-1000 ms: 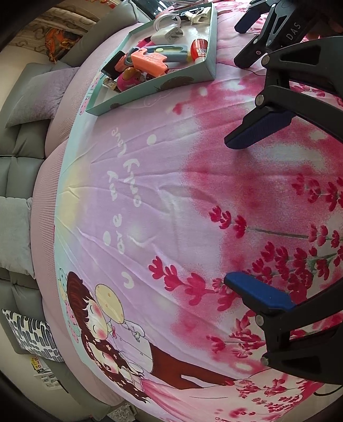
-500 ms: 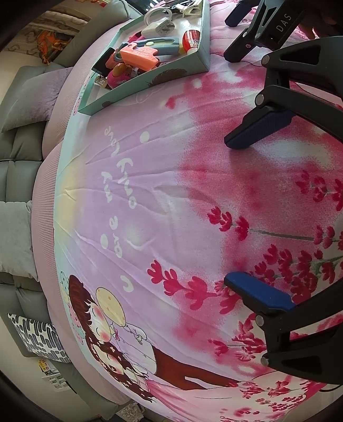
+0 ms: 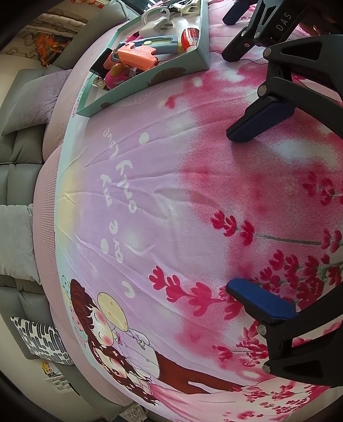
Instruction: Organize rigid objects
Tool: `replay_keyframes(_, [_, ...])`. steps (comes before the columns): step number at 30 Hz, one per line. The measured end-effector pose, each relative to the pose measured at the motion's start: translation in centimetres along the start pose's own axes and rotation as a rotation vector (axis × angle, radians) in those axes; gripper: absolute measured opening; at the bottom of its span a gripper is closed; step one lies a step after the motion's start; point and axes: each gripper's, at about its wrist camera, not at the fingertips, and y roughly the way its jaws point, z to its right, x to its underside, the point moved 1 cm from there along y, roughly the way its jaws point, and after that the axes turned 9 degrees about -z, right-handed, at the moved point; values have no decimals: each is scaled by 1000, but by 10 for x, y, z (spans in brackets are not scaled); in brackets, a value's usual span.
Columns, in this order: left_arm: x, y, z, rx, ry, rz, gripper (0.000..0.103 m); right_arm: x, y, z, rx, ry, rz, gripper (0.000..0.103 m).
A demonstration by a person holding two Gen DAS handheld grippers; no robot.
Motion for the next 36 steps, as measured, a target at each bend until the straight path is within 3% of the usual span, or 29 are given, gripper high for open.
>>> replay_keyframes(36, [-1,1,0,0,0,4,103,-2,2,-1,-1,5,6,103])
